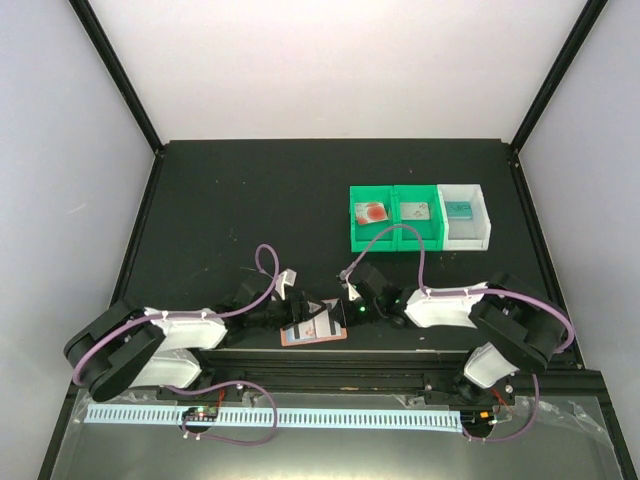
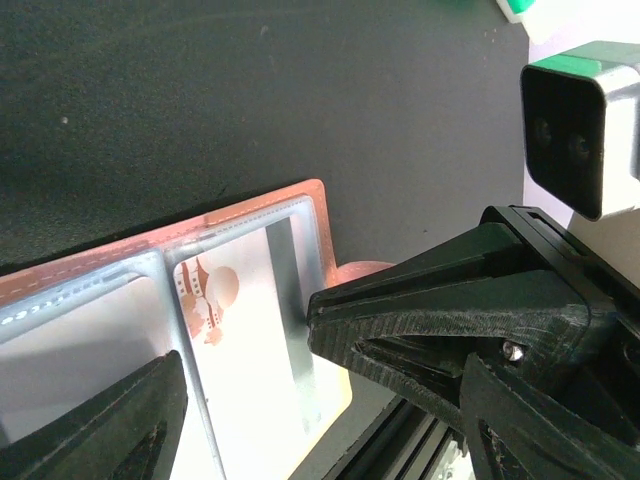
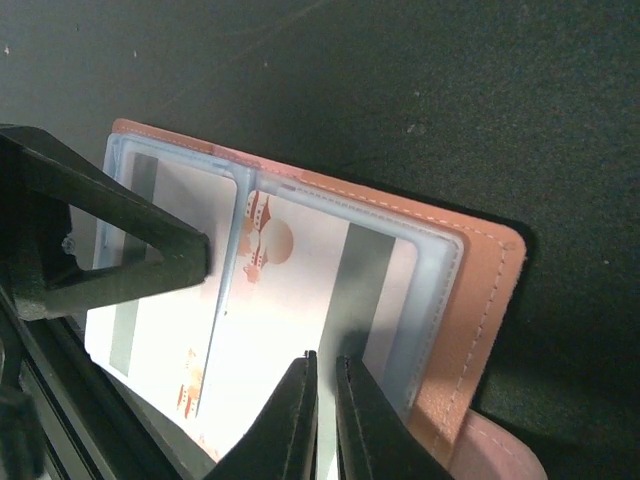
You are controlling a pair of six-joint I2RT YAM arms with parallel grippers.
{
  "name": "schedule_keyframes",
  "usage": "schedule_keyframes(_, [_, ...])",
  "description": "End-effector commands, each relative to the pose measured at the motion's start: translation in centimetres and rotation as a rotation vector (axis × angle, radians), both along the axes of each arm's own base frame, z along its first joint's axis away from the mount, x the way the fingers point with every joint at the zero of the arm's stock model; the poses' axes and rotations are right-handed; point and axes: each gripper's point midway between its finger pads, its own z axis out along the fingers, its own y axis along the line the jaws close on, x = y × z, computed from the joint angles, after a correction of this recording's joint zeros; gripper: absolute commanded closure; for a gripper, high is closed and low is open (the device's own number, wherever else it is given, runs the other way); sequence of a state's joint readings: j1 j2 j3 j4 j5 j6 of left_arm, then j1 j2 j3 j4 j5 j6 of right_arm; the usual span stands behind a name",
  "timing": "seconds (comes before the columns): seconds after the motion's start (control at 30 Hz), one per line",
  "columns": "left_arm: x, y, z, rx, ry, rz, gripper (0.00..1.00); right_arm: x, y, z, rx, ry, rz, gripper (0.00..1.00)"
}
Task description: Take the credit cards out of the card holder
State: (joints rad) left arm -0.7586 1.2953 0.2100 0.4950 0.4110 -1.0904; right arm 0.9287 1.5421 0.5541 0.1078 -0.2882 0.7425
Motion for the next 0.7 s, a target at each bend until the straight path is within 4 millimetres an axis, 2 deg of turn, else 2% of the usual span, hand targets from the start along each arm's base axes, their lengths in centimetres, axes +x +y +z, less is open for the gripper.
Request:
schedule_keyframes(0.0, [0.6, 0.9, 0.3, 0.055, -0.027, 0.035, 0.24, -0.1, -1.5, -0.5, -0.068, 0.002, -0.03, 0.9])
schedule_keyframes(0.1, [0.7, 1.3, 0.4, 0.072, -0.038, 0.045, 0.24, 0.3, -1.3, 0.5, -0.064, -0.015, -0.032, 0.89])
schedule_keyframes(0.2, [0.7, 1.2, 0.5, 0.061, -0.044, 0.046, 0.23, 0.4, -1.2, 0.5, -0.066, -0.015, -0.031, 0.88])
schedule_keyframes(0.4, [0.5, 0.9, 0.0, 0.056, -0.027, 0.031, 0.24, -0.3, -0.8, -0.7, -0.057, 0.028, -0.01, 0.89])
schedule_keyframes(0.53, [0.3, 0.9, -0.4, 0.053, -0.013, 0.032, 0.26, -1.2, -1.6, -2.2, -0.066, 0.074, -0.026, 0.92])
schedule_keyframes(0.67, [0.3, 1.2, -1.1, 0.071, -0.002, 0.041, 0.27, -1.3, -1.9, -2.5, -0.078, 0.076, -0.029, 0.94])
